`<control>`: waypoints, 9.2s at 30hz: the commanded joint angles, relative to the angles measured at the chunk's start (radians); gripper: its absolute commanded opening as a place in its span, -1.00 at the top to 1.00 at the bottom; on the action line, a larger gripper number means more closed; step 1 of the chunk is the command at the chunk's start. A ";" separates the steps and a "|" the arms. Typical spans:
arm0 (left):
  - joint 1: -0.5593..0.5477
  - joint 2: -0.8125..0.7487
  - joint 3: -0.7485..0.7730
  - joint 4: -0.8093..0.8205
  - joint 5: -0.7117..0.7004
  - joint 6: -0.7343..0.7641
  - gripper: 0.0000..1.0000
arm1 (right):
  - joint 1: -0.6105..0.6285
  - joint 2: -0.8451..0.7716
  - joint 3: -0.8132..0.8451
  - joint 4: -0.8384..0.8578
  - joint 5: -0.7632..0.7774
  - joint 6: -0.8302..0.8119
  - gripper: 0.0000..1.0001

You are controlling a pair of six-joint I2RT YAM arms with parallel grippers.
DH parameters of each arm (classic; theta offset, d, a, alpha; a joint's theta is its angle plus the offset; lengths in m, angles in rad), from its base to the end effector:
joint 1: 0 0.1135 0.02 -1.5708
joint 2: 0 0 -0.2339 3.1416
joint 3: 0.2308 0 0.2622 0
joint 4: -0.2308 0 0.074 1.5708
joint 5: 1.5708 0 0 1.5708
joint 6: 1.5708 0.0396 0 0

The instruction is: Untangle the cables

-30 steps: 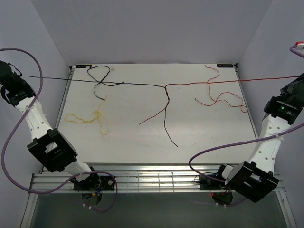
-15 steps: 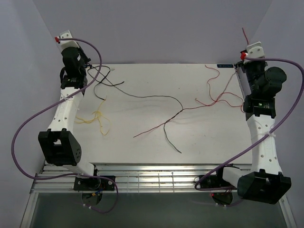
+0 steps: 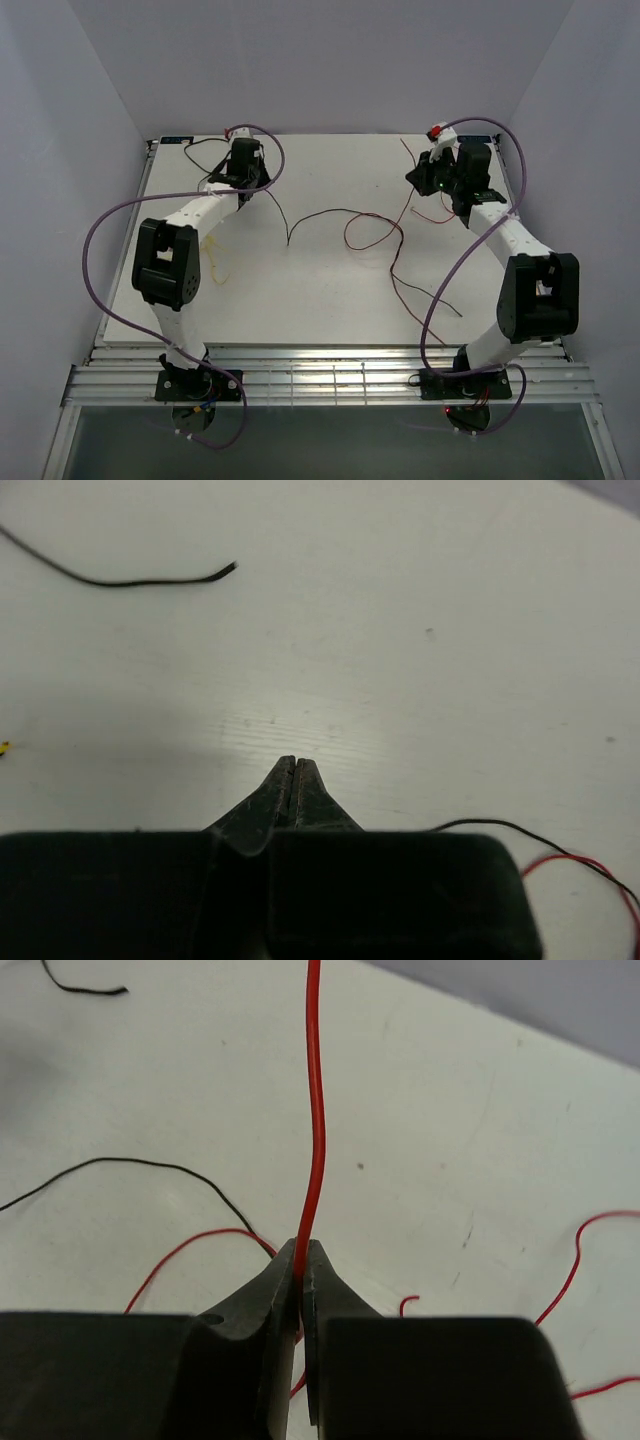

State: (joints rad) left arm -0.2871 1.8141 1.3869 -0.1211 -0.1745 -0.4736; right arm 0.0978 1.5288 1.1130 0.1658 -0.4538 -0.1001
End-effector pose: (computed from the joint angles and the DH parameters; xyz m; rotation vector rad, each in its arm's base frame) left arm 0.4143 -0.1152 0.2304 -0.3008 2.1000 -0.2692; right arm 0.3706 0.0538 0.2718 -0.4950 1.7451 0.4106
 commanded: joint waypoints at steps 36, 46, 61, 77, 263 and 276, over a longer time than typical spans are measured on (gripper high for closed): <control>0.456 -0.314 0.371 0.900 -0.455 0.965 1.00 | -0.564 -0.263 0.447 0.225 1.026 -0.669 0.84; 0.709 -0.305 0.400 0.738 -0.361 0.828 1.00 | -0.601 -0.285 0.284 0.324 1.009 -0.737 0.84; 0.727 -0.303 0.353 0.579 -0.294 0.667 1.00 | -0.618 -0.283 0.275 0.302 0.982 -0.724 0.84; 0.111 -0.291 0.000 0.247 -0.118 0.077 1.00 | -0.150 -0.328 0.225 -0.164 0.333 -0.072 0.84; -0.707 0.688 0.831 -0.704 -0.227 -0.332 -0.91 | -0.001 -0.248 -0.659 -0.005 0.356 0.637 0.85; -0.735 0.775 0.844 -0.879 -0.309 -0.197 -0.01 | -0.001 -0.259 -0.663 -0.003 0.377 0.637 0.85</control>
State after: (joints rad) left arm -1.0153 2.5248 2.2417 -0.8612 -0.4873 -0.7292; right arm 0.0990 1.2945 0.4591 0.1173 -0.0856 0.5251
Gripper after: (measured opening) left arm 0.498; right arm 0.081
